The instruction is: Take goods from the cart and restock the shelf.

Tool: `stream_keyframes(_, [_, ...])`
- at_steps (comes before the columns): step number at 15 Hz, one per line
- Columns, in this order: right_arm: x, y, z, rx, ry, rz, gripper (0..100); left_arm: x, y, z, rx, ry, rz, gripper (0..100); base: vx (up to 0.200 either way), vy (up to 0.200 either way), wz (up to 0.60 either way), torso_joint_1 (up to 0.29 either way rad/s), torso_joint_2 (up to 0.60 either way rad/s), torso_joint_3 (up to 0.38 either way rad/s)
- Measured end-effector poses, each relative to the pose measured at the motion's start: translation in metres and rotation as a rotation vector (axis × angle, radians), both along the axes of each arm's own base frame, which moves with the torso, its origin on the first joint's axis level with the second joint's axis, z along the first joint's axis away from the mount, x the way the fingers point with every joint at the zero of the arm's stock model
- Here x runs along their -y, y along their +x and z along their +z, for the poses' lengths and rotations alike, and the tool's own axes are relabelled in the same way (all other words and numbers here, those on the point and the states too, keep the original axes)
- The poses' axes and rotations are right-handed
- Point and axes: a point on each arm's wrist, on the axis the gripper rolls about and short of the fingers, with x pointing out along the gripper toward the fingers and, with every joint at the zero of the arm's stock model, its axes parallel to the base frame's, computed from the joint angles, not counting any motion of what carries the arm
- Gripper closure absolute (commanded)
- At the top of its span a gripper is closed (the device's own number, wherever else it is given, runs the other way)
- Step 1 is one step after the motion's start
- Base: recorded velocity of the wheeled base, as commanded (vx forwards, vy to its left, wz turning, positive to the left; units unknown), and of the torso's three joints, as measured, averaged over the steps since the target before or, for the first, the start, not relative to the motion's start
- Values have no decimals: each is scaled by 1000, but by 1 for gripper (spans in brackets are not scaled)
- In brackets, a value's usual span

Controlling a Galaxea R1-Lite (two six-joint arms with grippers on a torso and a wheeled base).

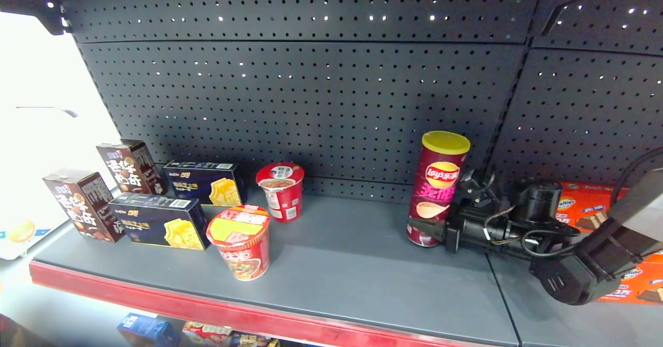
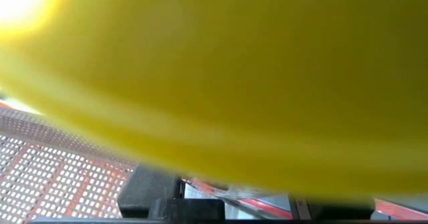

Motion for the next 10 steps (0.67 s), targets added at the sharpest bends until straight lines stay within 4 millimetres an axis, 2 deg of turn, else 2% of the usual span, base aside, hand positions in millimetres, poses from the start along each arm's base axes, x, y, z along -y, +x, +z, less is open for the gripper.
stream_keyframes(4, [3, -46, 9, 7, 2, 32, 100, 0, -3, 1, 20, -3, -3, 100, 0, 0, 0, 0, 0, 0])
stream_keyframes(8, [9, -90, 3, -3, -2, 62, 100, 0, -4, 1, 25, -4, -4, 100, 0, 0, 0, 0, 0, 0])
stream_keyframes(10, [11, -106, -1, -2, -1, 70, 100, 0, -4, 1, 27, -4, -4, 100, 0, 0, 0, 0, 0, 0])
